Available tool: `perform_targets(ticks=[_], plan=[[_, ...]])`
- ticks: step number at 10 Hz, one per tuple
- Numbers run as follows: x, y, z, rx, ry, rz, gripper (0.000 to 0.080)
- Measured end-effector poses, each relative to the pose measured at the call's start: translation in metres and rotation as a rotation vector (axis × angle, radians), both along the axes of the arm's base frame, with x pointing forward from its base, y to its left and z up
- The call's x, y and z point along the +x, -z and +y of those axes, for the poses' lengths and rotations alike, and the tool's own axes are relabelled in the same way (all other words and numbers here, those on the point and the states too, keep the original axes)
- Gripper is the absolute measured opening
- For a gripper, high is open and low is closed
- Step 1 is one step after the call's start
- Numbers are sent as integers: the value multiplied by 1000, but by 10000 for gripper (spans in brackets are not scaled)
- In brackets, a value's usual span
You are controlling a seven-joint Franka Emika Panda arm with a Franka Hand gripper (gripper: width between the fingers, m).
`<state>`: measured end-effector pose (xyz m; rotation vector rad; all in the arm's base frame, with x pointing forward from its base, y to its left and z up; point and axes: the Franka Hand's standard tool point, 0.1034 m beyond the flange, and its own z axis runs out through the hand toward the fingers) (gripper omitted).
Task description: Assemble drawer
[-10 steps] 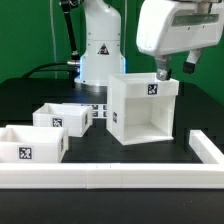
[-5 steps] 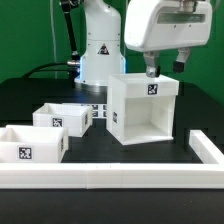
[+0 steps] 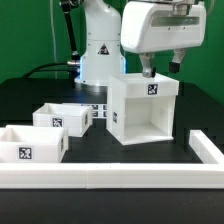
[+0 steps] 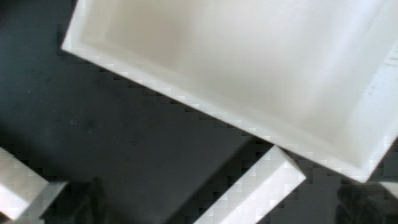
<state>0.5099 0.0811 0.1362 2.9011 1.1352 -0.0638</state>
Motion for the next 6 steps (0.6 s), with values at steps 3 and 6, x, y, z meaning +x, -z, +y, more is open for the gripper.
perform_targets(ticks=[3, 6], plan=[[-23, -3, -1, -12, 174, 3, 650], [-58, 5, 8, 1, 225, 40, 650]])
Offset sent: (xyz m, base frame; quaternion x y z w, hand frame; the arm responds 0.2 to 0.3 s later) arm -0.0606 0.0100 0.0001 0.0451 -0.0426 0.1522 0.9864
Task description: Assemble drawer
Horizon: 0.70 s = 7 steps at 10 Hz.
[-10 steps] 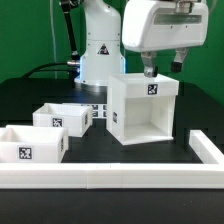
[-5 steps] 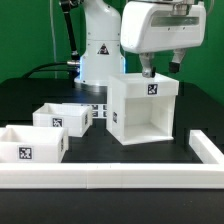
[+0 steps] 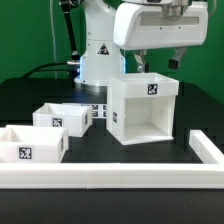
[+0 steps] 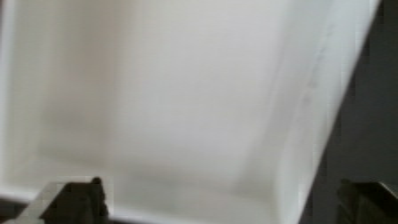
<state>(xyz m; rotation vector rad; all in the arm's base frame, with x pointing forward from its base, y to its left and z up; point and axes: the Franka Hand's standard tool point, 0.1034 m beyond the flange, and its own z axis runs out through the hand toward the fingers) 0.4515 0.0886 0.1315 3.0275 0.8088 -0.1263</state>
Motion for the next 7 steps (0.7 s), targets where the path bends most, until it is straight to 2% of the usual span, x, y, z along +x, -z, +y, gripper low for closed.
perform_targets(ticks=[3, 5, 7], plan=[[-16, 15, 16, 8, 5, -10, 650], [-17, 27, 23, 19, 0, -18, 650], [-18, 33, 25, 23, -7, -19, 650]])
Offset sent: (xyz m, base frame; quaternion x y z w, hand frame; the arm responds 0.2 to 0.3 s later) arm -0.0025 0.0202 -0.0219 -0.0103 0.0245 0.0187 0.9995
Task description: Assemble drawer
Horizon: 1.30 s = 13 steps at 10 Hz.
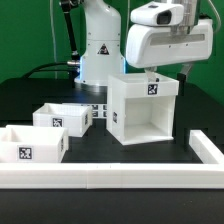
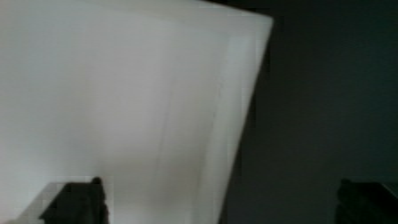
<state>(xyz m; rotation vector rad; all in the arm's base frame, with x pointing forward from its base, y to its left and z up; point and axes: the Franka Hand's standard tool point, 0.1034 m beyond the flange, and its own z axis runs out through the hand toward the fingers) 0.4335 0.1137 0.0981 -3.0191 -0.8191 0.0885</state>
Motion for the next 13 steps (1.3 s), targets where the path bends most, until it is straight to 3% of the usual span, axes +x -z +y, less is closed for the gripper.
perform_targets(ticks=[2, 3, 4, 5, 6, 7, 11, 13], plan=[[1, 1, -4, 0, 2, 2, 413], [1, 1, -4, 0, 2, 2, 413], [0, 2, -4, 0, 2, 3, 230], [0, 2, -4, 0, 2, 3, 96], [1, 1, -4, 0, 2, 2, 96], [1, 2, -4, 0, 2, 2, 37], [1, 2, -4, 0, 2, 2, 37], [8, -1, -18, -12, 45, 30, 38]])
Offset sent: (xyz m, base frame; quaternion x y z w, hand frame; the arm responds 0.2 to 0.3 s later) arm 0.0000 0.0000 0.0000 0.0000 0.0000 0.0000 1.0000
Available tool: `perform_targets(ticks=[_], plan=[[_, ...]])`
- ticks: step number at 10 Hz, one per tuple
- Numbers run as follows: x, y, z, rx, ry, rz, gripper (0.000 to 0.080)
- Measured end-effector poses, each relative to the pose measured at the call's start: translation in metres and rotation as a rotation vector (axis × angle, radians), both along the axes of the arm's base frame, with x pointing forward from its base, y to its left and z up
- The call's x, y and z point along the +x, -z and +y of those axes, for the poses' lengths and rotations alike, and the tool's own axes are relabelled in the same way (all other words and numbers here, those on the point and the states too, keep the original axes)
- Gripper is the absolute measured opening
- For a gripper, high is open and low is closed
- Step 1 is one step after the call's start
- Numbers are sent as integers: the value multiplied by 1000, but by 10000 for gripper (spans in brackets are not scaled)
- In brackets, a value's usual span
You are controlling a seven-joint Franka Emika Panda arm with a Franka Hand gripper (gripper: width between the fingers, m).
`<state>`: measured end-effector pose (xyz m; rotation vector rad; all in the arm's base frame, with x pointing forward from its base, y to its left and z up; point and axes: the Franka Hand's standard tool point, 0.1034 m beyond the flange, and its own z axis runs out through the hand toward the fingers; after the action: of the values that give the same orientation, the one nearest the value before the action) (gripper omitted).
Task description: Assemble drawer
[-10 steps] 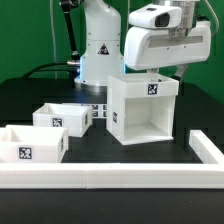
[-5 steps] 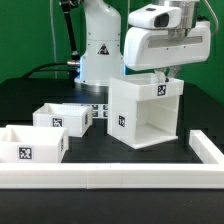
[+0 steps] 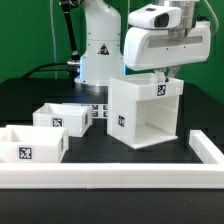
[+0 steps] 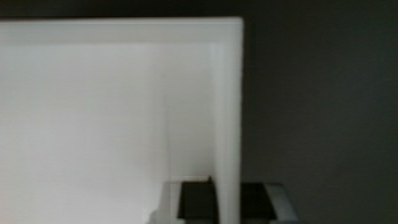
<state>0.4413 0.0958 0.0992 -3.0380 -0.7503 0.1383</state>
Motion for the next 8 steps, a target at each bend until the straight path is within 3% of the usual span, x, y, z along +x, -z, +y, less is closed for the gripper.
perform_targets(ticks=[4, 8], plan=[[45, 3, -9, 3, 56, -6, 38], [75, 2, -8, 20, 58, -58, 38]])
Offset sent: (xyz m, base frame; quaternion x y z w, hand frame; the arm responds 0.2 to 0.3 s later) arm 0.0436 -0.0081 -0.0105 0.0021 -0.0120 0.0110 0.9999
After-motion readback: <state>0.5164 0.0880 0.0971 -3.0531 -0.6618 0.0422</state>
